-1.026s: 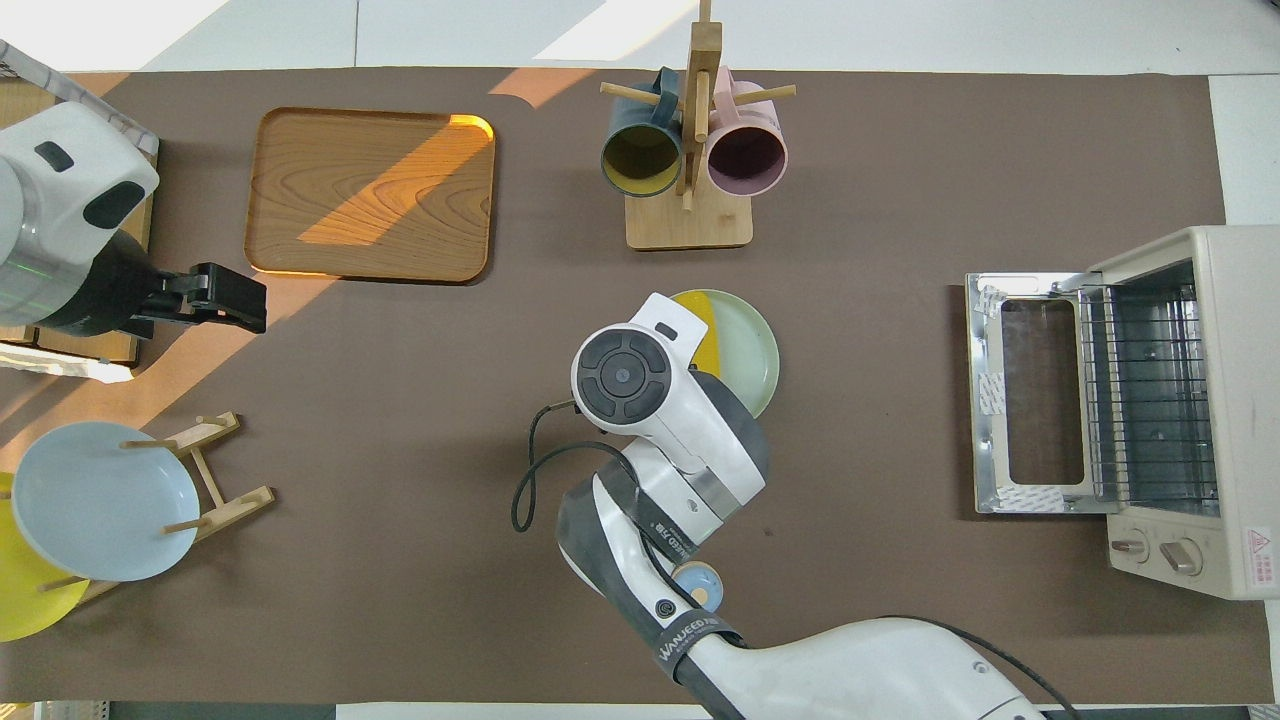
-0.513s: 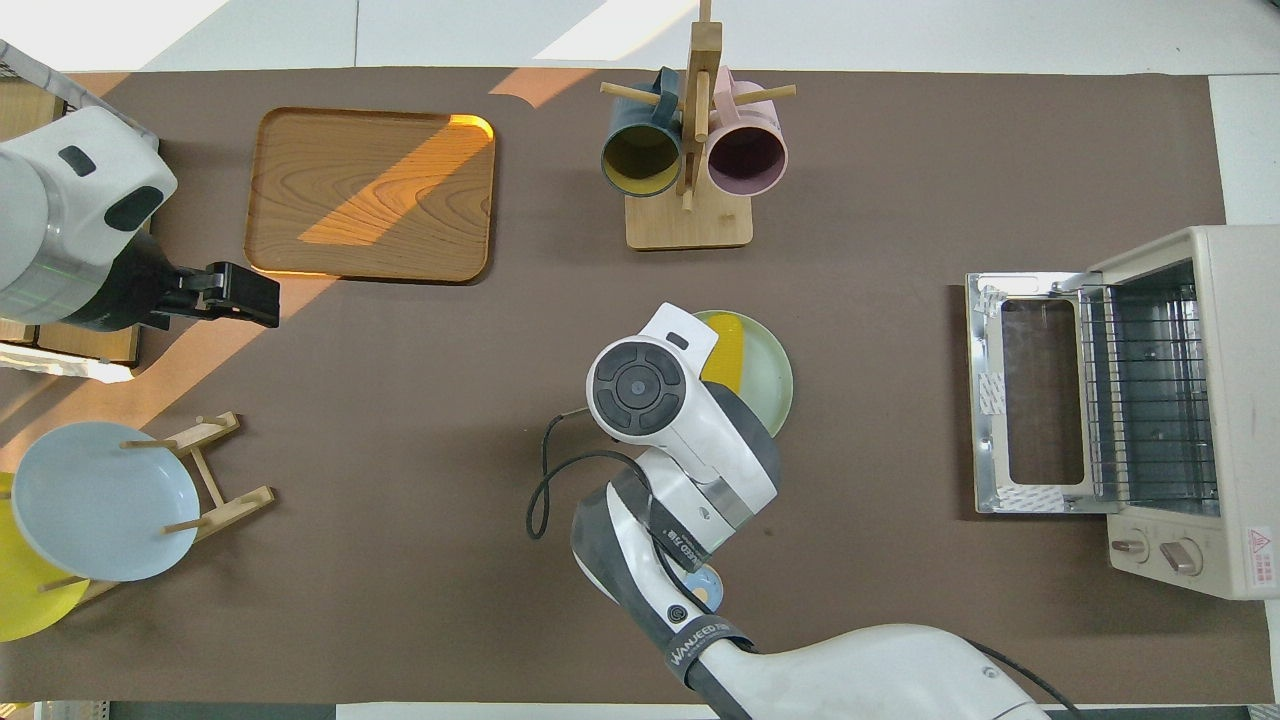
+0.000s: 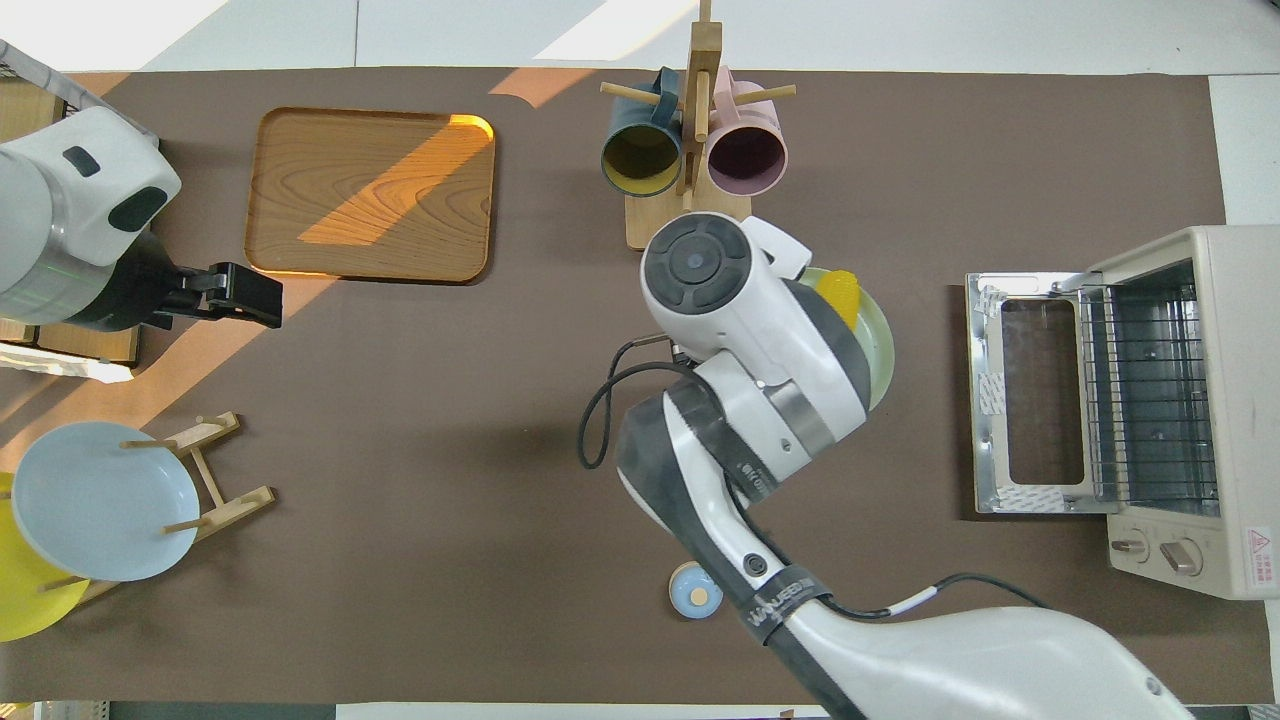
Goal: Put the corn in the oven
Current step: 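Carry the corn with the right gripper toward the open oven, then insert the corn into the oven with the right gripper and release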
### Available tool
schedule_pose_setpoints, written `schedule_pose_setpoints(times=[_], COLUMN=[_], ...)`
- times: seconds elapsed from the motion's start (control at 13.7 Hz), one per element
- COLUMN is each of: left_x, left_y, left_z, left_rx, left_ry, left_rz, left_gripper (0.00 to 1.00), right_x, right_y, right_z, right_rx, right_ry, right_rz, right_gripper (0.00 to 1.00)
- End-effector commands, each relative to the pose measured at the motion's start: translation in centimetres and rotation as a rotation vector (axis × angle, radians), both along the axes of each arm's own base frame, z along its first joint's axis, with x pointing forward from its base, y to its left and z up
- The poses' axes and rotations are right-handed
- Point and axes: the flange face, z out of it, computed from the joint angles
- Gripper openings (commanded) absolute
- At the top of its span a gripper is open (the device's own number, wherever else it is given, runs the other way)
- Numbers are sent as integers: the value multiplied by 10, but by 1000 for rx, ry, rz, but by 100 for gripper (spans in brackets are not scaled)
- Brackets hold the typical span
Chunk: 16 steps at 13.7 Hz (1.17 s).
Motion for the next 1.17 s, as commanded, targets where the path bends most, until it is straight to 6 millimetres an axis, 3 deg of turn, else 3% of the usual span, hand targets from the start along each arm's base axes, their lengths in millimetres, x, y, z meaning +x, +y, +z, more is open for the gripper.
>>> schedule_pose_setpoints(times=[0.0,0.22,0.66,0.88,1.1], left_x=[-7,-7,-8,-7,-7], left_y=[5,5,6,9,8], left_z=[1,2,6,7,7], left_rx=[-13,-13,-15,-15,-15], left_ry=[-9,-9,-17,-20,-20], left_rz=[-2,-3,6,12,10], left_gripper=[100,100,100,100,100], right_x=[11,-5,-13,-22,-31], right_y=[-86,-154,-277,-320,-341], right_z=[28,24,7,-2,-15], right_rx=[-21,-24,1,25,48], right_ry=[37,89,170,214,194], right_rz=[-107,-188,-192,-175,-149], right_gripper=[0,0,0,0,0])
